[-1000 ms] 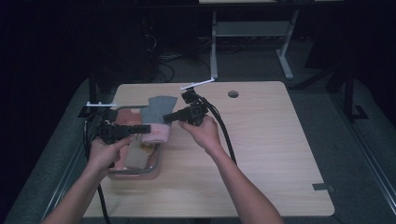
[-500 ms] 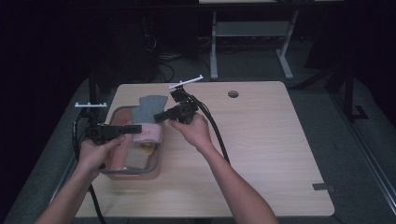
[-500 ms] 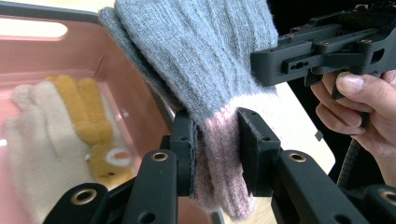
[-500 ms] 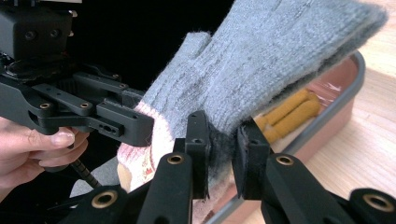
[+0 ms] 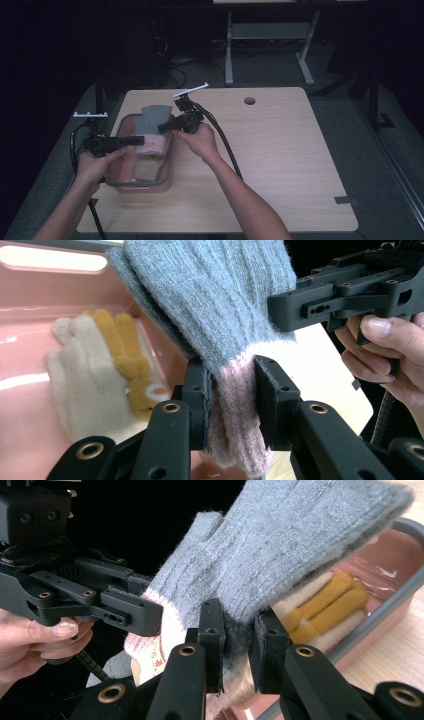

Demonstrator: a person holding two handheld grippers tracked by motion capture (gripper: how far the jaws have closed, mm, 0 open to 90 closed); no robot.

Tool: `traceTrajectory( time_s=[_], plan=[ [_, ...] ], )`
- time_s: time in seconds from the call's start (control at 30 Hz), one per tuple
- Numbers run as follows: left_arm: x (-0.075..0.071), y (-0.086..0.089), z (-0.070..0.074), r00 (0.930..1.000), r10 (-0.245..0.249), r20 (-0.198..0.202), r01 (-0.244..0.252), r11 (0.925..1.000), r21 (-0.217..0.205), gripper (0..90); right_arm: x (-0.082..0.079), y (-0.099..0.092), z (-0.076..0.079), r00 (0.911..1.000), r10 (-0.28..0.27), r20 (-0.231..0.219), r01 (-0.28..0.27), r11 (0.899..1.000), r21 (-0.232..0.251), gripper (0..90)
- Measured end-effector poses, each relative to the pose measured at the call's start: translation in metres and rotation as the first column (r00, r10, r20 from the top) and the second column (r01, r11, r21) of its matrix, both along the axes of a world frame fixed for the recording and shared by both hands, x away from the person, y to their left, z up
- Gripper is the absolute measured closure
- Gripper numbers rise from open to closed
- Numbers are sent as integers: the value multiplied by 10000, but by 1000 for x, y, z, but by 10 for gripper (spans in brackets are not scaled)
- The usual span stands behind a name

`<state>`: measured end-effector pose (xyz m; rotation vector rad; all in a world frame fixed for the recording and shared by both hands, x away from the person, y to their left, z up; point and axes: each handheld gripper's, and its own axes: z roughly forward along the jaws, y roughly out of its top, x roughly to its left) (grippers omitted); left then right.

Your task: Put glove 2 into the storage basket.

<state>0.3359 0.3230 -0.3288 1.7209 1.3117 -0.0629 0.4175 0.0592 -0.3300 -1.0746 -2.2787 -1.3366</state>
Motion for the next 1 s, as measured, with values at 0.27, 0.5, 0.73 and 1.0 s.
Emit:
traceTrajectory(
  time_s=[0.27,0.5,0.73,1.0],
  plan=[
    [0,8,-8,9997,103,-223,-99,9998,160,696,1,11,-8,9999,98,-143,-100,9998,-175,774],
    [-1,16,-17,9990,188,-411,-177,9995,263,697,3,20,-18,9990,264,-357,-276,9990,-348,773],
    [-1,16,-22,9982,242,-543,-219,9988,432,697,5,25,-26,9983,312,-494,-340,9978,-567,765],
    [0,17,-30,9974,277,-664,-245,9985,489,698,7,22,-28,9980,204,-605,-245,9974,-679,759]
  ],
)
